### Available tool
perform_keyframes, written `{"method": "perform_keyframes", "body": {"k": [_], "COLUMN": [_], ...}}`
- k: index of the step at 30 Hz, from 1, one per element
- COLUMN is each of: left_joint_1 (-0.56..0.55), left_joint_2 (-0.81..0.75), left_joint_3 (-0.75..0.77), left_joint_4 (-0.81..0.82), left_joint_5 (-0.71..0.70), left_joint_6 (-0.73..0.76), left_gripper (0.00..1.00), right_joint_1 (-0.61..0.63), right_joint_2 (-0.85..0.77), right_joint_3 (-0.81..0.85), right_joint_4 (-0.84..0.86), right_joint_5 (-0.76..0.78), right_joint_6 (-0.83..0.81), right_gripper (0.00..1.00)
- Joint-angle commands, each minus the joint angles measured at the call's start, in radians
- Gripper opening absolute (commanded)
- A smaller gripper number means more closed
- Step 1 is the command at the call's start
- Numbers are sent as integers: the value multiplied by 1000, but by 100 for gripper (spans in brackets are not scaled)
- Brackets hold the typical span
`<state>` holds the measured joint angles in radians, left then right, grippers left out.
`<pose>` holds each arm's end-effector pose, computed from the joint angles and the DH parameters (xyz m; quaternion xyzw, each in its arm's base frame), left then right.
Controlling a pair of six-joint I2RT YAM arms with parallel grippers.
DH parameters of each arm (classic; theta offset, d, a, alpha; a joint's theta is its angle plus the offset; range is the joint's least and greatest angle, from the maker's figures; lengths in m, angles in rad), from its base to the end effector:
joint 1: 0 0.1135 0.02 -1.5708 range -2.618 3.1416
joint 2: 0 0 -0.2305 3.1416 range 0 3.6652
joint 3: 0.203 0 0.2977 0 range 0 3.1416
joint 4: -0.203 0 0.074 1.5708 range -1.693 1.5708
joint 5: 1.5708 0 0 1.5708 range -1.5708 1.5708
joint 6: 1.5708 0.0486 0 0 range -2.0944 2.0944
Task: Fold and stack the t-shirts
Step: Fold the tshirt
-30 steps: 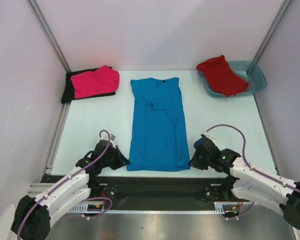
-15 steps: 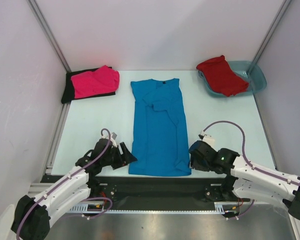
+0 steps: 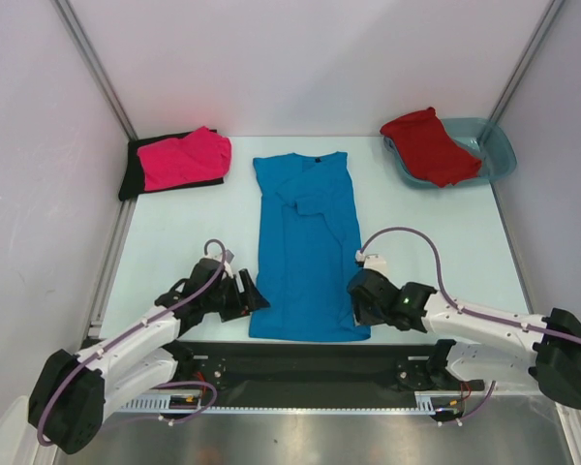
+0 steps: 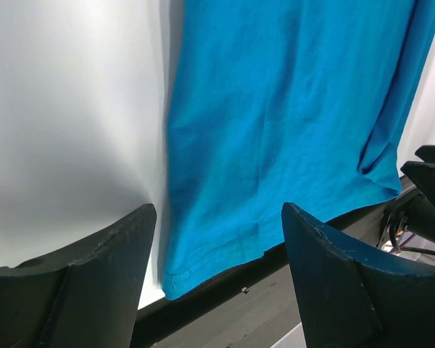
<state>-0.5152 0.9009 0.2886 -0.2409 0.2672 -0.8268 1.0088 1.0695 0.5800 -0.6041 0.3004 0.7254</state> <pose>0.1934 -0.1242 0.0846 -0.0978 0.9240 -0.3141 0.1950 0.1454 0.2040 0.1245 -0.1007 0.9561 0.0841 0.2621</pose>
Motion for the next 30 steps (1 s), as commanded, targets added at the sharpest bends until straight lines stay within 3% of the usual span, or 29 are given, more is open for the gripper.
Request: {"method": "perform_keyframes", "body": {"k": [1,21,24,30], "left_joint_1": [0,0,0,-2], "left_joint_2": [9,90,93,101], "left_joint_3": [38,11,12,12], "left_joint_4": [29,98,98,100], "left_joint_5": [6,36,41,40], "left_joint_6": [40,41,45,51], "left_gripper": [77,76,76,76], "right_joint_1": [-2,-32,-32,-21], "right_joint_2": [20,98,107,64], "right_joint_3": [29,-35,-39,-40], "right_joint_4": [95,202,207,181], "right_joint_5": [32,-125,-136,-136], "right_joint_6": [-129,-173,-167,-138], "right_gripper": [52,49,39,6]}}
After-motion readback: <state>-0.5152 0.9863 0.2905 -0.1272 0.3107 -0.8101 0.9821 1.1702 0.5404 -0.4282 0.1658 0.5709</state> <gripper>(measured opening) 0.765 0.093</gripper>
